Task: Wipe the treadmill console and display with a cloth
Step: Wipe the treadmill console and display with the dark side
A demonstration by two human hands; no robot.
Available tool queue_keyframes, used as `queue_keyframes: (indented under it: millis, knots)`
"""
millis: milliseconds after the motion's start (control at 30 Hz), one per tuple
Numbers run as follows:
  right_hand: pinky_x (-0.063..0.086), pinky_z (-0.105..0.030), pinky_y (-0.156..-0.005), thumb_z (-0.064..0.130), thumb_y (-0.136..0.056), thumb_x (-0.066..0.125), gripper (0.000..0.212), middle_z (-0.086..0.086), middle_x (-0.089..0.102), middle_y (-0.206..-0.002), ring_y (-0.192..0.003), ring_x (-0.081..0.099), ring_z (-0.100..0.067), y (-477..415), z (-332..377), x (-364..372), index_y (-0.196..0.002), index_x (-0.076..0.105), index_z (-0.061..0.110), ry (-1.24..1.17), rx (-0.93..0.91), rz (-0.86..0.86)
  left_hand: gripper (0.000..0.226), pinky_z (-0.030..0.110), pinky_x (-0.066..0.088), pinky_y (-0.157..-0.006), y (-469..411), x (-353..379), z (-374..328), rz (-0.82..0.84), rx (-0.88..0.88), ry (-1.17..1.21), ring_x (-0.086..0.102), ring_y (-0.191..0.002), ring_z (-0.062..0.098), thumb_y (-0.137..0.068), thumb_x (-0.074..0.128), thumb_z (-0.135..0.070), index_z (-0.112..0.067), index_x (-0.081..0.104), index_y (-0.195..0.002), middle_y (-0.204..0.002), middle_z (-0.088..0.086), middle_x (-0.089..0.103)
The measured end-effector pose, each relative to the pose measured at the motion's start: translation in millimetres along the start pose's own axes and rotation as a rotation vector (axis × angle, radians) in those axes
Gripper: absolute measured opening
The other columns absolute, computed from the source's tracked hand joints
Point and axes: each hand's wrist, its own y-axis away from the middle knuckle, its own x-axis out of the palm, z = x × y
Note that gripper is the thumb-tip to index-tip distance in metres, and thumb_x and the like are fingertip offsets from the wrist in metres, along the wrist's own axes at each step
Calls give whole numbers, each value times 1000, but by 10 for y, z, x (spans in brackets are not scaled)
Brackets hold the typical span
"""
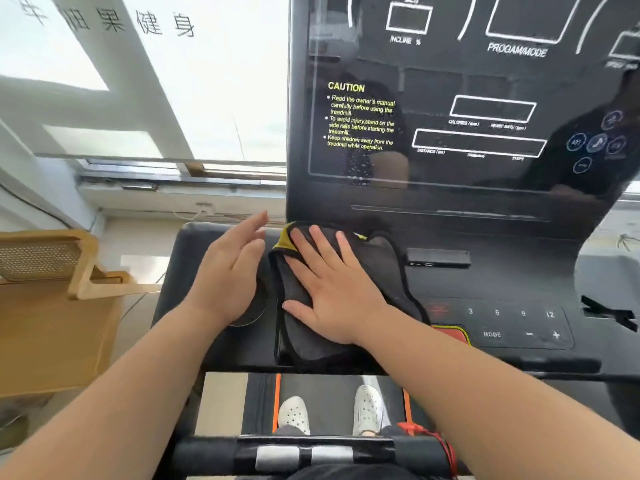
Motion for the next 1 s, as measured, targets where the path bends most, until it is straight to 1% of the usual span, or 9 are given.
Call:
queue_keyframes:
  millis: [200, 300, 400, 500, 567, 633, 733, 900, 1000]
  knots:
    - [-8, -52, -128, 71, -99, 30, 79, -5, 5, -174, -160, -5, -25, -233, -40, -106, -159, 37, 19, 126, -35, -64, 62, 34, 34, -120, -45, -45, -55, -59, -5, 86, 47, -137, 6, -94, 31, -39, -20, 44, -152, -150, -6, 52]
    - [-5, -53, -128, 71, -100, 30, 79, -5, 3, -174, -160, -6, -26, -137, -53, -91, -158, 39, 18, 77, 1, -67, 62, 36, 32, -121, -81, 3, -145, -44, -9, 125, 46, -138, 4, -94, 32, -40, -25, 43, -152, -151, -9, 51]
    - [4, -54, -129, 72, -99, 28, 82, -3, -10, -173, -159, -14, -25, 247, -49, 13, -162, 28, 21, -62, 67, 5, 61, 40, 29, -123, -128, 75, -225, -17, 0, 104, 40, -143, 6, -95, 30, -42, -31, 39, -154, -155, -11, 45]
    - [18, -55, -124, 74, -98, 28, 84, -1, -12, -173, -159, -14, -22, 631, -140, 77, -164, 20, 24, -102, 122, 61, 53, 37, 32, -121, -149, 161, -187, 47, 64, 128, 43, -141, 2, -99, 31, -31, -35, 41, -151, -149, -19, 49]
    - [22, -56, -123, 75, -97, 29, 83, 0, -9, -174, -160, -11, -22, 745, -216, 83, -163, 21, 25, -108, 152, 47, 54, 31, 32, -121, -115, 225, -105, 99, 81, 164, 44, -138, -4, -100, 30, -23, -35, 41, -152, -146, -22, 52]
    - [23, -56, -122, 75, -97, 27, 83, 0, -10, -174, -160, -12, -22, 744, -229, 83, -163, 20, 25, -120, 192, 40, 57, 33, 29, -123, -85, 259, -33, 125, 65, 202, 40, -141, -4, -99, 29, -22, -34, 38, -154, -150, -21, 50]
    - [18, -57, -124, 74, -97, 27, 84, -5, -4, -174, -160, -8, -29, 594, -113, 75, -163, 24, 22, -107, 222, -7, 57, 32, 29, -122, -58, 271, -17, 138, 57, 251, 39, -142, -3, -99, 28, -23, -31, 39, -154, -151, -20, 49]
    - [-1, -56, -128, 71, -99, 28, 81, -6, 3, -174, -160, -7, -30, 258, 70, 73, -162, 28, 21, -70, -57, -27, 56, 24, 30, -117, -99, 225, -59, 122, 15, 216, 41, -140, -4, -99, 24, -32, -32, 42, -152, -150, -20, 49]
    - [-7, -52, -128, 72, -100, 24, 80, -4, 2, -174, -160, -7, -26, 144, -11, 47, -162, 28, 22, -23, -112, -45, 54, 25, 33, -116, -147, 168, -64, 119, 10, 213, 46, -136, -3, -98, 24, -33, -37, 51, -144, -144, -22, 56]
